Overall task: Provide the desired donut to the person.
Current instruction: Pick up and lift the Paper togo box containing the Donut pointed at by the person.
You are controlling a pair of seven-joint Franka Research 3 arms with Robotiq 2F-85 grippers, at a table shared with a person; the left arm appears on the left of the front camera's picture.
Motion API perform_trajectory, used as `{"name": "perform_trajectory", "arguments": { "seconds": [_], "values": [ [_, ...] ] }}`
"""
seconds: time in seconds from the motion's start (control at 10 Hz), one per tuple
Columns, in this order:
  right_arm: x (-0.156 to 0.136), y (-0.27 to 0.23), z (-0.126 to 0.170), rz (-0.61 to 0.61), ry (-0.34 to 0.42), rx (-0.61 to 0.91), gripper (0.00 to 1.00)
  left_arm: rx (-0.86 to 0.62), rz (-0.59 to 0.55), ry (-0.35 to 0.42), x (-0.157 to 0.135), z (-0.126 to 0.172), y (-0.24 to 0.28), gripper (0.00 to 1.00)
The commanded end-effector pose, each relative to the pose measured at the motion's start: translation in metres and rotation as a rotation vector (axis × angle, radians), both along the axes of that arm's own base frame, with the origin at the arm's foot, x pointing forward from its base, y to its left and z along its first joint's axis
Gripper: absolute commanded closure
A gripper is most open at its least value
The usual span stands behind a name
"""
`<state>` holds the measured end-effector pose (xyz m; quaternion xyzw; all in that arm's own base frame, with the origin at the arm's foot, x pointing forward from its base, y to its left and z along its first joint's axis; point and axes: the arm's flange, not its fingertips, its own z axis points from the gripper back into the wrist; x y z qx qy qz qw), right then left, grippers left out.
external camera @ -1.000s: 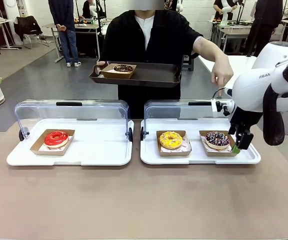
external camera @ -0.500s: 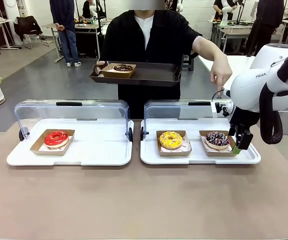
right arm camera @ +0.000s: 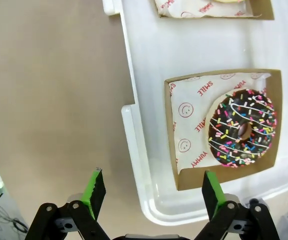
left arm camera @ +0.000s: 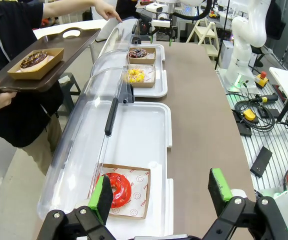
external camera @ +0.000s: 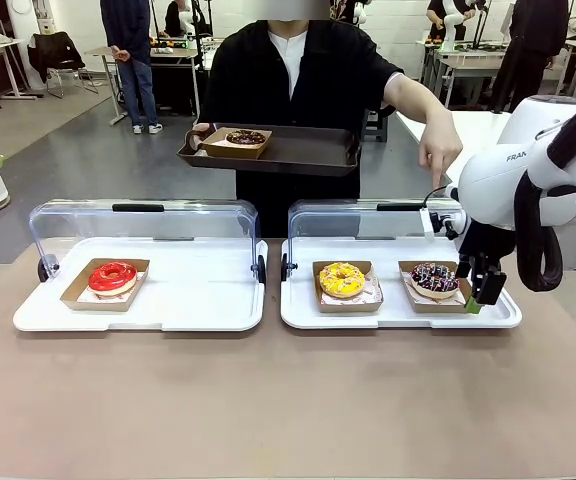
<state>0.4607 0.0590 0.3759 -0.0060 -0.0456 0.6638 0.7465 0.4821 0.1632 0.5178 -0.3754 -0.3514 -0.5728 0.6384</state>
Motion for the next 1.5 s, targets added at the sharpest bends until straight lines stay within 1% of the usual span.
{"name": "perform_trajectory", "arguments": {
  "seconds": [0.0,0.3,0.6,1.2,1.4],
  "values": [
    [0.021,-0.013,-0.006,0.028,0.005,0.026,0.0,-0.001,0.004,0.0,-0.001,0.0,0.0,0.0],
    [0.041,-0.02,-0.011,0.02,0.039,0.02,0.0,-0.001,0.004,0.0,-0.001,0.0,0.0,0.0],
    [0.056,-0.022,-0.024,0.012,0.087,0.033,0.0,-0.001,0.004,0.0,-0.001,0.0,0.0,0.0],
    [0.058,-0.023,-0.037,0.028,0.112,0.042,0.0,-0.001,0.004,0.0,-0.001,0.0,0.0,0.0],
    [0.055,-0.023,-0.036,0.029,0.11,0.037,0.0,-0.001,0.004,0.0,-0.001,0.0,0.0,0.0]
  ]
}}
